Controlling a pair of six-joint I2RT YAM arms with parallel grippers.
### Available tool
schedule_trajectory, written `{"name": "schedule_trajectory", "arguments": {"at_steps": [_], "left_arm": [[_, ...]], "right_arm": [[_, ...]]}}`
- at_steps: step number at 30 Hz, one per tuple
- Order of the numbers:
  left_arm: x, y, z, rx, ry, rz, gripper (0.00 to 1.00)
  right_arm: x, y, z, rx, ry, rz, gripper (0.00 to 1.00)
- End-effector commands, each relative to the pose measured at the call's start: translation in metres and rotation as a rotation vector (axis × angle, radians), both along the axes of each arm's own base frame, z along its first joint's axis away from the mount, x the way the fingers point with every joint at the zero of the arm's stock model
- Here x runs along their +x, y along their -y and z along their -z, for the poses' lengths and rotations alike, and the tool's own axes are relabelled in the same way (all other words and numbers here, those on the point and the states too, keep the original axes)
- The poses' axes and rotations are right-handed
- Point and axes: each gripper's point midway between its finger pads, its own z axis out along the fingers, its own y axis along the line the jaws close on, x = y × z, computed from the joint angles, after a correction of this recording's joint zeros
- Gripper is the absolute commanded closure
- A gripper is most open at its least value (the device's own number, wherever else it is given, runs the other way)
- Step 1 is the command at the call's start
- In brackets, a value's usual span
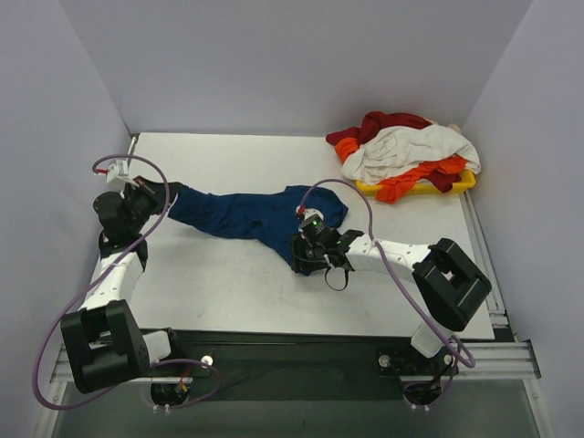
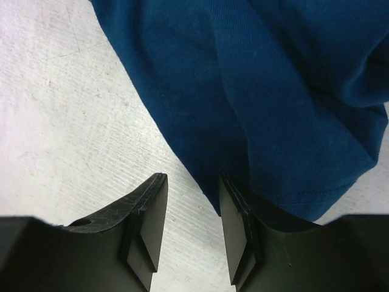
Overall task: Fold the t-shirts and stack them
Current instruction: Flatten out the tshirt
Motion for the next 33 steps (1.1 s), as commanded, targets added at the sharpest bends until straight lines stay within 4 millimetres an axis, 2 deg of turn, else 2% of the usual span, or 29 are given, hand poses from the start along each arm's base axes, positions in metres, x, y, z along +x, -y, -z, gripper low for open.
{"name": "schedule_trajectory", "arguments": {"at_steps": [1, 12, 23, 26, 30, 33], "left_arm": [[0.001, 0.000, -0.018, 0.027, 0.068, -0.001, 1.00], [0.001, 0.002, -0.018, 0.023, 0.071, 0.007, 1.00], [0.000, 0.002, -0.019, 0.021, 0.075, 0.008, 1.00], [0.000, 0.003, -0.018, 0.020, 0.072, 0.010, 1.00], [0.000, 0.002, -0.019, 0.030, 0.070, 0.001, 1.00], [-0.001, 0.000, -0.023, 0.036, 0.076, -0.010, 1.00]], "right_arm": [[0.008, -0.004, -0.010, -0.009, 0.027, 0.021, 0.61], [-0.008, 0.004, 0.007, -0.100, -0.013, 0.031, 0.62], [-0.008, 0.020, 0.015, -0.228, 0.031, 0.071, 0.62], [-0.008, 0.023, 0.020, -0.256, 0.020, 0.077, 0.68], [-0.007, 0.028, 0.019, -0.280, 0.027, 0.087, 0.88], [0.000, 0.032, 0.003, -0.289, 0.079, 0.102, 1.00]]}}
